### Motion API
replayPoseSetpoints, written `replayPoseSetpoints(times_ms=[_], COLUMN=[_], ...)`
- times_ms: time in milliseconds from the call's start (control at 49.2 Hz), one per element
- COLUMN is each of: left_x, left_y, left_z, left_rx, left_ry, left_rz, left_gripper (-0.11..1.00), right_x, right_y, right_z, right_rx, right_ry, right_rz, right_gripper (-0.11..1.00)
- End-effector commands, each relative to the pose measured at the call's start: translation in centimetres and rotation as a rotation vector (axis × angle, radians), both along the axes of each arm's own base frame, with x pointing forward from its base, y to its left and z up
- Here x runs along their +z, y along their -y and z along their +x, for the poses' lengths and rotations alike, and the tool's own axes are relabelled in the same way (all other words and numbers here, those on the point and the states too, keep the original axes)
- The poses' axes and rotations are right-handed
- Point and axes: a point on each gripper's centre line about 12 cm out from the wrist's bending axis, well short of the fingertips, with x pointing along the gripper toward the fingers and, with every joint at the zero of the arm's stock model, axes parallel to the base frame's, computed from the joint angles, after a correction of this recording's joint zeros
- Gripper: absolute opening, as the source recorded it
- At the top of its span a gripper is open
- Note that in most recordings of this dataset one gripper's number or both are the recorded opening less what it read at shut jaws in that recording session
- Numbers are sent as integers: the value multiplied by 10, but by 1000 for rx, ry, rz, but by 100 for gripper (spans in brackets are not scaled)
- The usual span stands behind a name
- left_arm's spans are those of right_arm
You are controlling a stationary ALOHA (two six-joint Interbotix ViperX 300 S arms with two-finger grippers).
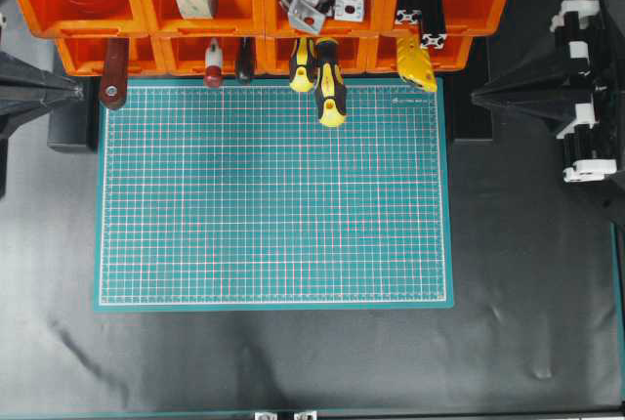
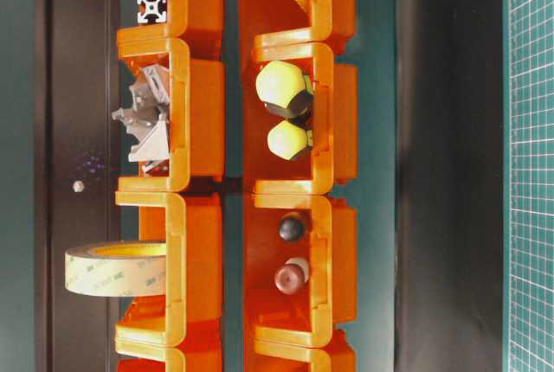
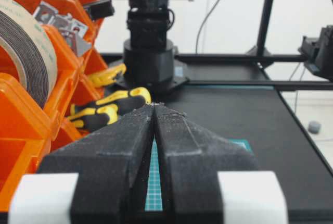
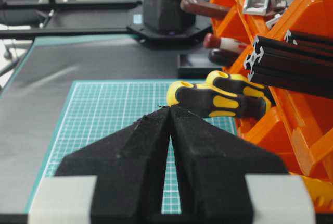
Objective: Pick red screwdriver from container rack with left arm.
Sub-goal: 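Move the left gripper out from its rest pose toward the rack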
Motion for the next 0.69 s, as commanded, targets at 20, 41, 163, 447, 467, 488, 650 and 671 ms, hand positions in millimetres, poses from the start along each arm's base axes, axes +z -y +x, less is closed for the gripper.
replayPoseSetpoints(times_ms=[20,41,163,447,467,488,650,671], left_x=[20,22,40,81,84,86,98,100], left_y=[5,5,11,17,17,17,23,24], left_z=[8,9,17,30,32,33,54,56], left_rx=[-27,-30,-51,-68,-68,-66,-81,-84], left_ry=[-11,-22,-90,-236,-252,-275,-504,-524], left_rz=[12,6,5,33,35,39,116,132], left_gripper=[6,7,1,1,1,1,1,1], right_x=[22,24,38,39,39,39,38,38], right_y=[-1,0,0,0,0,0,0,0], right_z=[3,3,2,2,2,2,3,2], right_rx=[-1,-3,-9,-10,-10,-11,-11,-11], right_ry=[74,87,198,205,204,200,197,197], right_rz=[35,46,102,166,170,173,188,190], right_gripper=[2,3,0,0,0,0,0,0])
